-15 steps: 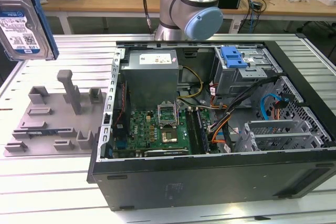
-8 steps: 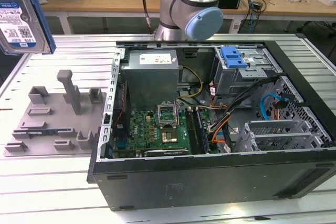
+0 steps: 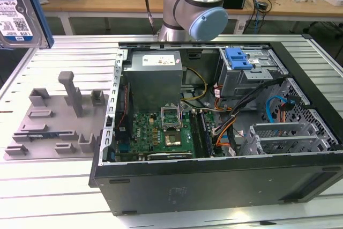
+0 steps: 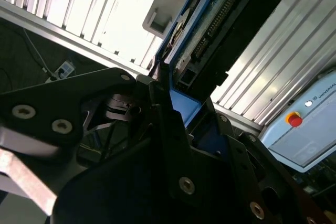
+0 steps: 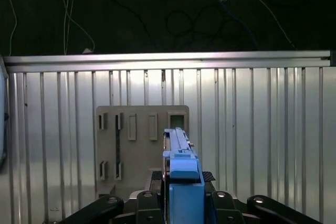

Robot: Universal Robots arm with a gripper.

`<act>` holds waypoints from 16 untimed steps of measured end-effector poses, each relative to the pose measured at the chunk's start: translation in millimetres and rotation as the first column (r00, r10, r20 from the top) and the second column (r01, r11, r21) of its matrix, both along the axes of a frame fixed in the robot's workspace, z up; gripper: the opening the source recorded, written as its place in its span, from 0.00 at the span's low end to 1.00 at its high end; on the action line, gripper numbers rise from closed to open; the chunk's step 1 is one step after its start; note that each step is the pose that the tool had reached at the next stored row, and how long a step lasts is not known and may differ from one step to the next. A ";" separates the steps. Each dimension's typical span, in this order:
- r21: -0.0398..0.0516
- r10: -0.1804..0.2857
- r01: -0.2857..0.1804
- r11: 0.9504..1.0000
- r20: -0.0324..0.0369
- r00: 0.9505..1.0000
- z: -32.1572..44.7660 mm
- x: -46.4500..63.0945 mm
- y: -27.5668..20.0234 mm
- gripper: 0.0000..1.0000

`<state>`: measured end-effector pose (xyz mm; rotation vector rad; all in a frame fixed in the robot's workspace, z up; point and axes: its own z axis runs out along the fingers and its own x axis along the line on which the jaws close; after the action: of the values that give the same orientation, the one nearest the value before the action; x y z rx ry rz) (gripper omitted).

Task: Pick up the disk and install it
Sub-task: 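Pick up the disk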

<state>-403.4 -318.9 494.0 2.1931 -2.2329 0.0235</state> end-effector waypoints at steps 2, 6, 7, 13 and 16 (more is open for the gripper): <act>0.000 0.000 0.000 1.000 0.000 1.000 0.5 0.0 -0.1 0.37; 0.000 0.000 0.000 1.000 0.000 1.000 0.6 0.0 -0.1 0.37; 0.000 0.000 0.000 1.000 0.000 1.000 0.6 0.0 -0.1 0.37; 0.000 0.000 0.000 1.000 0.000 1.000 1.1 2.1 -6.7 0.37; 0.000 0.000 0.000 1.000 0.000 1.000 1.2 14.6 -21.3 0.37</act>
<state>-388.8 -340.2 495.2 2.1930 -2.2330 0.0236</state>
